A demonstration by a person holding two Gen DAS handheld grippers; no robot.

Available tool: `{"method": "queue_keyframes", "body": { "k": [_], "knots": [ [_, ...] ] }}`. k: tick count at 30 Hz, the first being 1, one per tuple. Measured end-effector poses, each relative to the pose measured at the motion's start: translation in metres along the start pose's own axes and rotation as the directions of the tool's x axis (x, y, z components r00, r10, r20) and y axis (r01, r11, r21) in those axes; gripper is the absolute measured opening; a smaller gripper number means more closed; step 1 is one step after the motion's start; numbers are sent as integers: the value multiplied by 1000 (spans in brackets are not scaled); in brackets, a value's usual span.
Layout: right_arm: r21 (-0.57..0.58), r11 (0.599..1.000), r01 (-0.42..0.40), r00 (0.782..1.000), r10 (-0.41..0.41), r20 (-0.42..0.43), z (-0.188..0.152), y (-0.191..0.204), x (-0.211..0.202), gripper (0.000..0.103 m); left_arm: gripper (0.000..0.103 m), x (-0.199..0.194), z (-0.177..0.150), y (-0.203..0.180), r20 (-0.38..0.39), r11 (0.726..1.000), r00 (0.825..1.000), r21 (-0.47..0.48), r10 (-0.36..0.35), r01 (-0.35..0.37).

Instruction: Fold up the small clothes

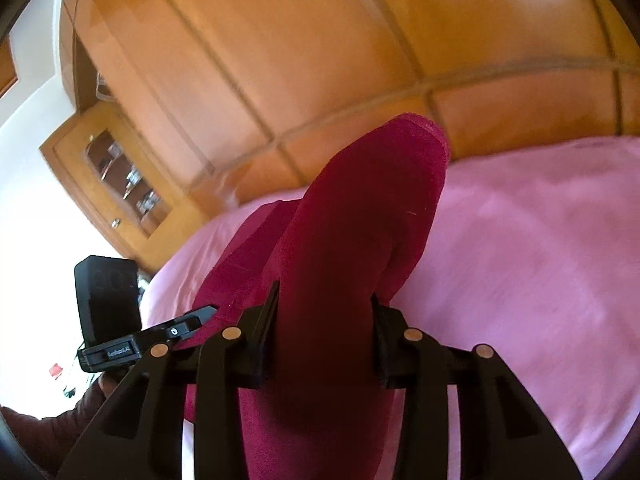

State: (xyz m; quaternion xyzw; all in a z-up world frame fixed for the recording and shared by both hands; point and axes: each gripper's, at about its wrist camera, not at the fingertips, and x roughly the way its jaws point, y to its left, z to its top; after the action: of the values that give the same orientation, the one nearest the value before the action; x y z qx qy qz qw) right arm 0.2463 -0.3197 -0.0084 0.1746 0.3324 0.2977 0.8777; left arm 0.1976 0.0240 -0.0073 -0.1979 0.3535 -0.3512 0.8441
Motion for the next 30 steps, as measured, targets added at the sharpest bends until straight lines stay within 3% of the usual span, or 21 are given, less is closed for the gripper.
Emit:
{"method": "queue_keyframes", "body": {
  "k": [2,4,7,8,9,10,11,13,14,16,20,23,24,27,30],
  "knots": [
    [-16,998,56,998,-56,36,9,-15,-4,37,33,19,21,-12,6,999,1000,38,-5,5],
    [3,994,111,993,-111,45,15,-35,0,39,33,49,40,-22,3,996,999,77,37,-37],
    [64,978,201,979,-199,-32,11,-84,23,45,33,105,49,-22,-70,986,989,108,134,-126],
    [90,966,243,967,-235,-95,2,-104,37,47,33,125,46,-17,-119,982,979,110,164,-151],
    [100,958,271,957,-257,-131,-6,-117,45,56,33,151,38,-11,-186,970,955,125,230,-210],
    [107,956,272,956,-256,-141,-15,-126,49,63,35,170,29,-5,-229,954,929,145,290,-262],
    [132,959,253,963,-236,-129,-21,-132,49,64,38,180,21,-1,-240,950,922,156,303,-272],
    [186,954,234,970,-214,-119,-26,-136,47,70,45,180,16,2,-199,952,934,145,297,-271],
    [185,951,246,967,-228,-115,-28,-135,48,74,55,180,15,5,-198,952,933,127,300,-279],
    [195,944,266,962,-246,-118,-27,-136,49,81,62,177,14,14,-206,954,932,82,298,-287],
    [104,930,354,934,-346,-86,-20,-110,33,81,63,156,21,-3,-154,941,928,65,338,-332],
    [9,898,441,898,-441,6,-13,-85,8,71,63,125,20,-21,-39,922,923,88,382,-378],
    [-25,893,449,894,-448,31,-15,-74,1,60,63,115,19,-29,12,913,919,102,395,-394],
    [-102,896,432,902,-429,49,-29,-43,-3,36,63,102,13,-52,100,910,924,163,369,-381],
    [-139,905,403,914,-407,3,-47,-27,10,30,63,114,6,-64,54,898,930,245,363,-365]
  ]
}}
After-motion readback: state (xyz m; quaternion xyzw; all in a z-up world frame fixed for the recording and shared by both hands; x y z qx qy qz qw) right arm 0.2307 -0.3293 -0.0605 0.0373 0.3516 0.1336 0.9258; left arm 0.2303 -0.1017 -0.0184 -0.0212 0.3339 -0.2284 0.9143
